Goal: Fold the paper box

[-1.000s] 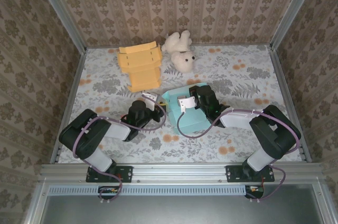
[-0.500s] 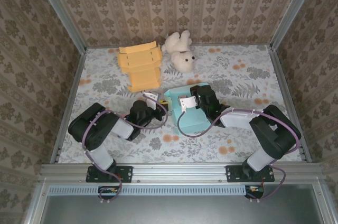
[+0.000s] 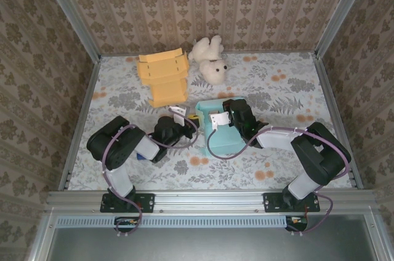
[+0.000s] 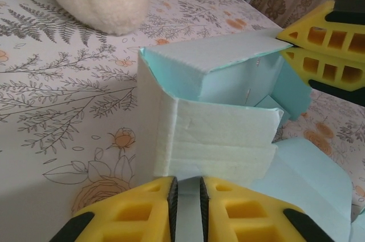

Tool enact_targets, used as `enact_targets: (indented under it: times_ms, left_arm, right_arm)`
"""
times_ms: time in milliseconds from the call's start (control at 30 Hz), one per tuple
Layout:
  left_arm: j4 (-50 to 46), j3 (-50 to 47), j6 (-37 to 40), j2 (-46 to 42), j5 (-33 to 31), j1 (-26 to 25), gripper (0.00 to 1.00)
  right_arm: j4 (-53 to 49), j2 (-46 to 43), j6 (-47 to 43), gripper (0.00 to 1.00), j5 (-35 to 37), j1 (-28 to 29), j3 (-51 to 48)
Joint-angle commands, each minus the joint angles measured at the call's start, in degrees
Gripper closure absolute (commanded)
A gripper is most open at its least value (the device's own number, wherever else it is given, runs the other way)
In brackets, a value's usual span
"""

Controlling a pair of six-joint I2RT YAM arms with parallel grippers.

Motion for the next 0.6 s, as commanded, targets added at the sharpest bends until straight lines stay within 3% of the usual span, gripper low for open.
enact_targets:
  times_ms: [0, 200, 567]
  left_arm:
    - [1.5, 2.1, 0.2, 0.1, -1.7, -1.0, 0.75]
    - [1.5, 0.8, 2.2, -0.1, -1.1, -0.4, 0.70]
    - [0.9, 0.4, 3.4, 0.1, 11.3, 5.5, 0.61]
  right_arm:
    - [-2.9, 1.3, -0.3, 1.00, -2.1, 0.8, -0.4]
    - [-3.7, 0.8, -0.1, 1.00, -2.1, 0.7, -0.3]
    - [-4.6, 0.3, 0.2, 1.00, -2.3, 0.7, -0.3]
